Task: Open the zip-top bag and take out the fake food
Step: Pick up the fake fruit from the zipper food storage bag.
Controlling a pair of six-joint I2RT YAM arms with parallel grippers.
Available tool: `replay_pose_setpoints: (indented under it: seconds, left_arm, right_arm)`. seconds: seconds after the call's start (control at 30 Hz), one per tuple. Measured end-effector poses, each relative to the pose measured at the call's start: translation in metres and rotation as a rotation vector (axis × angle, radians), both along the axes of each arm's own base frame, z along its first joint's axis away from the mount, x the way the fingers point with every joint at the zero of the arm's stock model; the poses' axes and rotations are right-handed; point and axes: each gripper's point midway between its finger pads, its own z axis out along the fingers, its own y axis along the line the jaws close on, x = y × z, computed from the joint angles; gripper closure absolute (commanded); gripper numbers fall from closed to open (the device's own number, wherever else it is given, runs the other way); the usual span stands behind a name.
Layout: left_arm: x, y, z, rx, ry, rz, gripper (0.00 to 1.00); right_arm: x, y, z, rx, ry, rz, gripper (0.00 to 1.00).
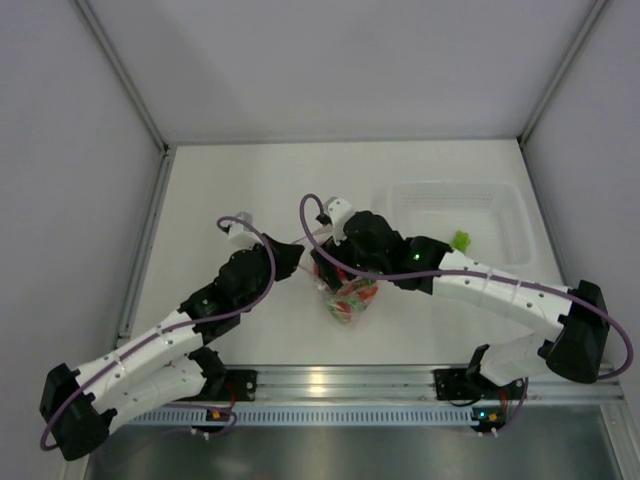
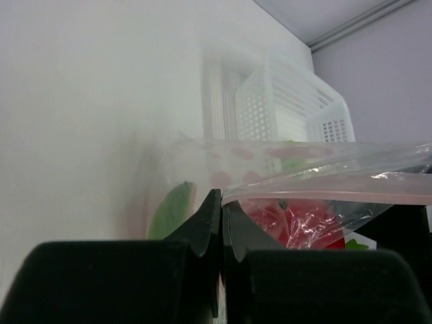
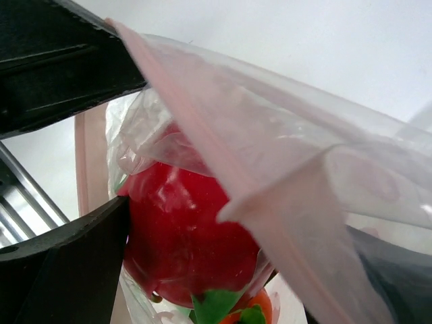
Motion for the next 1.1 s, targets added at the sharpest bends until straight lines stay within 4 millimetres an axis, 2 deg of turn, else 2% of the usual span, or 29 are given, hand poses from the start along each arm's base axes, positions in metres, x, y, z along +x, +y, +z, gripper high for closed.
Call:
replay_pose_setpoints:
  seconds: [0.2, 0.37, 0.53, 0.63, 0.9, 1.1]
  left_arm:
    - [-0.001, 0.003, 0.020, -0.058, -0.055, 0.013, 1.00]
    - [-0.011, -0.005, 0.025, -0.071, -0.081, -0.006, 1.00]
    - [-0.026, -0.023, 0.014, -0.020, -0.077, -0.026, 1.00]
    - [-0.032, -0.033, 0.005, 0.013, -0.070, -0.033, 1.00]
    - [-0.034, -0.043, -0.002, 0.025, -0.077, 0.017, 1.00]
    - [-0.035, -0.059, -0.004, 0.037, -0.079, 0.050, 1.00]
  right_arm:
    - [0.016, -0.008, 0.004, 0.067, 0.048, -0.143, 1.00]
    - [0.031, -0.016, 0.003, 0.082, 0.033, -0.279, 1.00]
    - [0.055, -0.027, 0.003, 0.098, 0.001, -0.451, 1.00]
    - [0.062, -0.033, 0.007, 0.114, -0.020, -0.516, 1.00]
    - [0.066, -0.039, 0.011, 0.159, -0.011, -0.614, 1.00]
    - [0.067, -0.040, 0.027, 0.179, -0.007, -0.641, 1.00]
